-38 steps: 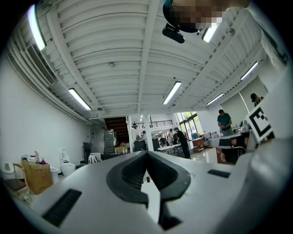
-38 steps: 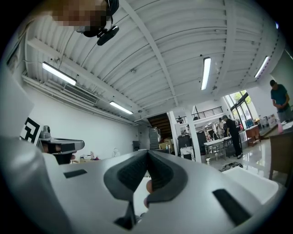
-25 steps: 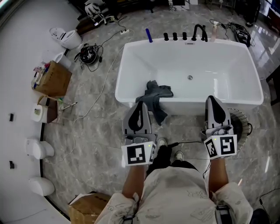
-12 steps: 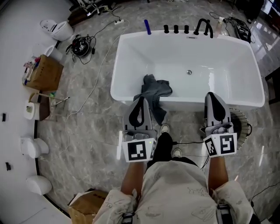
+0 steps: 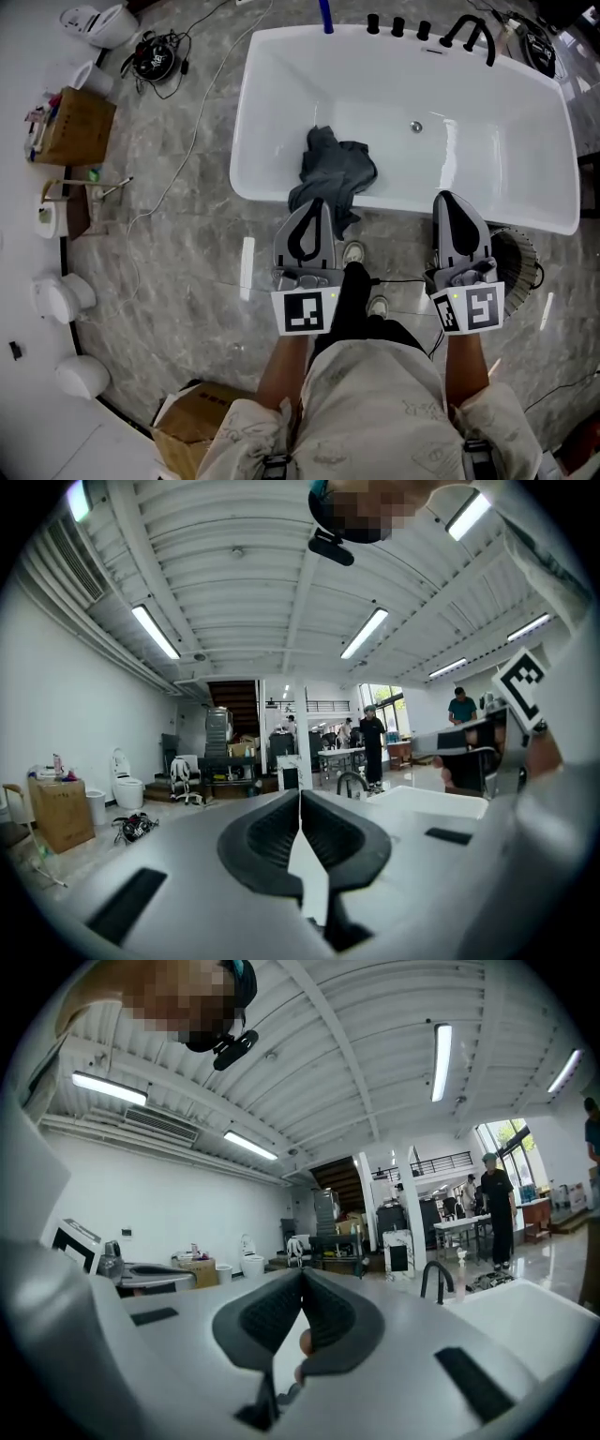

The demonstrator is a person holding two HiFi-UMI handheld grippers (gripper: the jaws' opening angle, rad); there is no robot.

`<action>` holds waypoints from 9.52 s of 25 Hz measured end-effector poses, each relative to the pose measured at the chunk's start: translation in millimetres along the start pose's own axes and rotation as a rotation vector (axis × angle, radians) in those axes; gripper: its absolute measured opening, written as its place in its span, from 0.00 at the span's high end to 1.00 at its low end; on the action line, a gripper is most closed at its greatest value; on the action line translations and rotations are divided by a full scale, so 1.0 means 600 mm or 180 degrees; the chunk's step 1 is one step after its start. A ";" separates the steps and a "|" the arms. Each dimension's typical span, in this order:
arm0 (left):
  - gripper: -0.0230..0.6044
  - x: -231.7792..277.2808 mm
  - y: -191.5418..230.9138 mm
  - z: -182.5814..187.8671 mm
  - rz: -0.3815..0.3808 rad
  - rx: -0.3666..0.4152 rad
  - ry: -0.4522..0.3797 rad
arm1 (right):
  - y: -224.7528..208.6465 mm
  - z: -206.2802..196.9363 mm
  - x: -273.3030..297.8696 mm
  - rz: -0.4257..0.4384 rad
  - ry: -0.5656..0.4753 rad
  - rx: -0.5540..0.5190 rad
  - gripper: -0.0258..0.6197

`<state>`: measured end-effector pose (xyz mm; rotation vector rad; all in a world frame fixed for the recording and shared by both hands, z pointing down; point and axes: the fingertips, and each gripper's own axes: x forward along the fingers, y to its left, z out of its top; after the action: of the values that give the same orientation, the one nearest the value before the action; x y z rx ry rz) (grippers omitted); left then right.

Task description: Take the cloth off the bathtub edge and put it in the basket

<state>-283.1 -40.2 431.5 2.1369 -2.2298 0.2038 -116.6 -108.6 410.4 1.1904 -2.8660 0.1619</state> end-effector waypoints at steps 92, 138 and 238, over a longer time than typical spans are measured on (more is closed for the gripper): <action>0.92 0.161 0.097 -0.045 -0.0345 -0.0158 0.0401 | -0.021 0.043 0.125 -0.0442 0.0066 -0.0222 0.98; 0.92 0.051 -0.965 0.369 -0.3164 -0.0276 -0.0917 | -0.547 0.184 -0.840 -0.3738 -0.0749 -0.0111 0.98; 0.80 0.038 -1.499 -0.592 -0.3099 0.1279 0.3034 | -0.677 -0.347 -1.273 -0.4684 0.0106 0.1522 0.98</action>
<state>592.2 -52.2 842.5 2.2521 -0.5909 1.3016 708.3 167.7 596.8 2.8348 -1.2540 0.7354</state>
